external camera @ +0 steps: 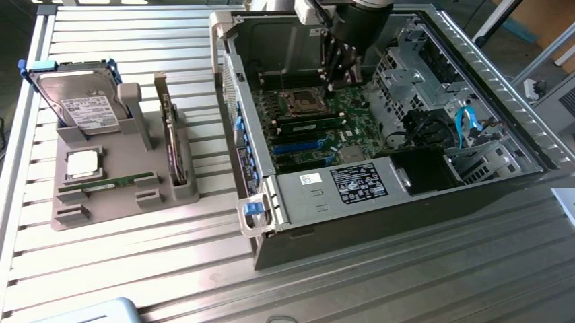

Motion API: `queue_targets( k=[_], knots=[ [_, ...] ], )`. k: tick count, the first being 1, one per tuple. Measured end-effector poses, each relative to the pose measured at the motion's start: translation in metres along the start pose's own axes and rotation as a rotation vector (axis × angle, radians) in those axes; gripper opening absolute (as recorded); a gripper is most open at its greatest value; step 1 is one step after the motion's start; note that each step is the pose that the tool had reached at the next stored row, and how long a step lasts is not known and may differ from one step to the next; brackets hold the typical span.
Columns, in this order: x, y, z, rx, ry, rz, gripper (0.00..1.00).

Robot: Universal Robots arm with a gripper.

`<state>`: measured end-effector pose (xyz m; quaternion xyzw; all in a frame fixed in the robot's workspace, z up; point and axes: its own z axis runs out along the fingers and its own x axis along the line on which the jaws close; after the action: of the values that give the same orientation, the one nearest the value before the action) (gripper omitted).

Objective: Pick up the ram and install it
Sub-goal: 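Press down the ram until it locks into place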

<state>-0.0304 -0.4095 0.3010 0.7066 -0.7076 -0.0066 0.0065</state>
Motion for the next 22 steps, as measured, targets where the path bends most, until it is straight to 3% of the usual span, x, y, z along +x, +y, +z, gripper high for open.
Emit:
queue_targets(
  k=[8, 22],
  knots=[
    [0.000, 0.0000, -0.0004, -0.0001, 0.0000, 0.000, 0.10],
    [0.000, 0.0002, -0.0110, 0.0000, -0.0001, 0.000, 0.10]
  ],
)
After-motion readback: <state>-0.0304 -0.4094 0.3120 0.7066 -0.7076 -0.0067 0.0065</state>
